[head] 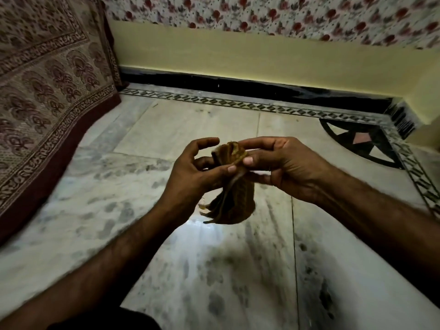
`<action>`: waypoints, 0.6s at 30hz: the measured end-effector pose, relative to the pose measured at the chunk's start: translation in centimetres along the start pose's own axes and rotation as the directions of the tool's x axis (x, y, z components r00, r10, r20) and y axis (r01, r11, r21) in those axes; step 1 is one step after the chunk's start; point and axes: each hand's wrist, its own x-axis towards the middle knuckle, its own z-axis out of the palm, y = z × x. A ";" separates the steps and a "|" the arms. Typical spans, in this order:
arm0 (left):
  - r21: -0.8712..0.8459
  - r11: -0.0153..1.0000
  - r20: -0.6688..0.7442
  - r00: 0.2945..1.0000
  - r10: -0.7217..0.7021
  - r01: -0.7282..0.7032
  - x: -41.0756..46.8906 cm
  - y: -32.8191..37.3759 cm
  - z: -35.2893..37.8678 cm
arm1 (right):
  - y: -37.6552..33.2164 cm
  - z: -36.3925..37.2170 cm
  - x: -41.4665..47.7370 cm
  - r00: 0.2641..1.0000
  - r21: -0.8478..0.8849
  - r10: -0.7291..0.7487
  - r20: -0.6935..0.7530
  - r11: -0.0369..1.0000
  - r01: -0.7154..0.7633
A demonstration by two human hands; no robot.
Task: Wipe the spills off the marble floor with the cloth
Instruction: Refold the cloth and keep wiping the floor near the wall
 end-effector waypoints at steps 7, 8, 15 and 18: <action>-0.107 0.986 -0.007 0.992 -0.130 0.128 0.9 -2.6 -0.4 | 2.8 -0.6 1.3 0.995 -0.054 0.040 -0.087 0.998 -0.044; -0.095 0.986 -0.002 0.991 -0.135 0.134 0.8 -2.7 -0.4 | 3.1 -0.6 1.2 0.995 -0.070 0.042 -0.091 0.996 -0.048; -0.333 0.943 0.030 1.000 -0.009 0.018 3.4 1.9 -3.9 | -2.3 -2.2 1.6 0.983 0.024 -0.152 -0.105 0.988 0.155; -0.214 0.966 0.076 0.988 -0.134 0.147 2.5 0.3 -5.1 | -0.1 -2.2 1.7 0.990 -0.010 -0.085 -0.116 0.996 0.085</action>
